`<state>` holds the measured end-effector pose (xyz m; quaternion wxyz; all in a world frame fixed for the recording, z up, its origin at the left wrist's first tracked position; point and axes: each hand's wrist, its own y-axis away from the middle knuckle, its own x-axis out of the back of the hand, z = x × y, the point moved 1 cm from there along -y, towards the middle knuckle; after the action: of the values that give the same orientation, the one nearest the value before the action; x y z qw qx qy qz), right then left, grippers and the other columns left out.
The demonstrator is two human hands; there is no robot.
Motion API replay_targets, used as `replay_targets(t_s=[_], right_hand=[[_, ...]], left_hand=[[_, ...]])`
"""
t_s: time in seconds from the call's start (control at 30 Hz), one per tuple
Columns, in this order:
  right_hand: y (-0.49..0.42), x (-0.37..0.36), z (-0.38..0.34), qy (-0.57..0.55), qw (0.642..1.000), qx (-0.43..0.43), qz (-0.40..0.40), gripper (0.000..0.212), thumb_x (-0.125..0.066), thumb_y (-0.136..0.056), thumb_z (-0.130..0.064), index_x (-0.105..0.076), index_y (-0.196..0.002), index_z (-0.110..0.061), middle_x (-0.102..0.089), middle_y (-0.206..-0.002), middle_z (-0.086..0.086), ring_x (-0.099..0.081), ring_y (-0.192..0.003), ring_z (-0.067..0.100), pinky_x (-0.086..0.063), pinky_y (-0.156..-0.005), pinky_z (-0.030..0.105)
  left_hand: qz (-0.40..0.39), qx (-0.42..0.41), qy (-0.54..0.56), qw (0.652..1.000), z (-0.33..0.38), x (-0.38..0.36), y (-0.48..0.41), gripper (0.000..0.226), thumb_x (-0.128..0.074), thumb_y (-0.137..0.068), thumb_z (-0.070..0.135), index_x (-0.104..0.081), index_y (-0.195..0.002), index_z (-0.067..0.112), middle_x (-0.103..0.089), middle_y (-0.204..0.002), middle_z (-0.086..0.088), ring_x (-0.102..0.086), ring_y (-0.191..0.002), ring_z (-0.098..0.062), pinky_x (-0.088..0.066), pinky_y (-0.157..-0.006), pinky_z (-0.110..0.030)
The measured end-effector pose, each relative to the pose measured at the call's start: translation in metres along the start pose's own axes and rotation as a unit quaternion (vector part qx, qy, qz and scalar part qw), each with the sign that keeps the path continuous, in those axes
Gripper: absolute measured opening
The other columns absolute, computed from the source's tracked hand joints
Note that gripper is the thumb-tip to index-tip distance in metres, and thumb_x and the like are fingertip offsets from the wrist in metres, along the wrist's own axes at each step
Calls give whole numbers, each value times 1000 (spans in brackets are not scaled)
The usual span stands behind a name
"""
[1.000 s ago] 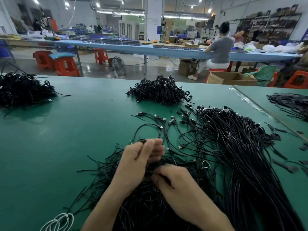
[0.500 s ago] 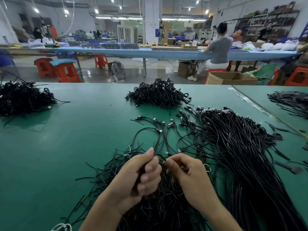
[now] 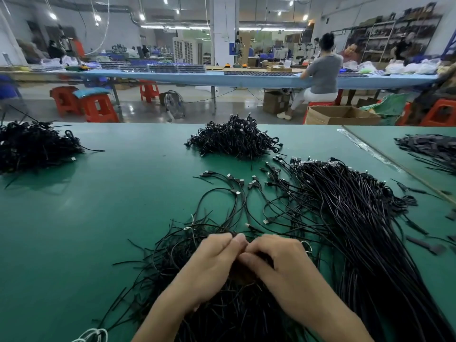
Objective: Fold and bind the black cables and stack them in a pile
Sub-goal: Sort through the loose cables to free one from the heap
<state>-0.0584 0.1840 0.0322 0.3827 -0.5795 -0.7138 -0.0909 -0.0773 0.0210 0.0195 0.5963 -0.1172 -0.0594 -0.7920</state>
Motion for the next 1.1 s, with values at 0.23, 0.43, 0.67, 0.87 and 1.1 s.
replay_targets(t_s=[0.23, 0.43, 0.67, 0.87, 1.1], right_hand=[[-16, 10, 9, -231, 972, -25, -18, 10, -77, -83, -30, -68, -82, -24, -73, -89, -4, -69, -82, 12, -55, -77, 25], [-24, 8, 5, -269, 959, -14, -90, 18, -71, -83, -41, -64, -86, -25, -66, -80, 6, -59, -75, 24, -52, -74, 49], [-31, 2, -2, -130, 991, 1, -13, 13, -71, -89, -23, -60, -83, -29, -67, -78, -7, -62, -69, 10, -55, -67, 34], [-36, -10, -8, -133, 991, 8, 32, 17, -74, -88, -16, -62, -80, -26, -68, -72, -11, -63, -61, 6, -49, -60, 16], [-15, -5, 29, 61, 992, -64, -95, 17, -67, -90, -47, -62, -104, -39, -60, -97, -16, -57, -92, 0, -51, -83, 20]], left_hand=[[-112, 52, 79, 989, 6, 10, 7, 55, -43, -98, 60, -52, -57, 26, -42, -47, 8, -32, -40, -7, -27, -40, -16], [-151, 50, 167, 973, 6, 19, 12, 49, -51, -94, 58, -45, -57, 26, -55, -54, -2, -46, -42, -12, -36, -41, -19], [90, 21, 75, 993, 1, 6, -1, 48, -50, -102, 33, -52, -55, 20, -48, -60, -4, -47, -57, -19, -43, -57, -32], [-25, 141, 260, 955, 3, 0, 1, 61, -29, -103, 44, -74, -73, 16, -64, -68, -13, -57, -47, -20, -42, -37, -22], [169, 92, 174, 966, -4, 15, -6, 54, -36, -104, 43, -61, -64, 15, -33, -46, 4, -20, -35, -9, -15, -34, -16]])
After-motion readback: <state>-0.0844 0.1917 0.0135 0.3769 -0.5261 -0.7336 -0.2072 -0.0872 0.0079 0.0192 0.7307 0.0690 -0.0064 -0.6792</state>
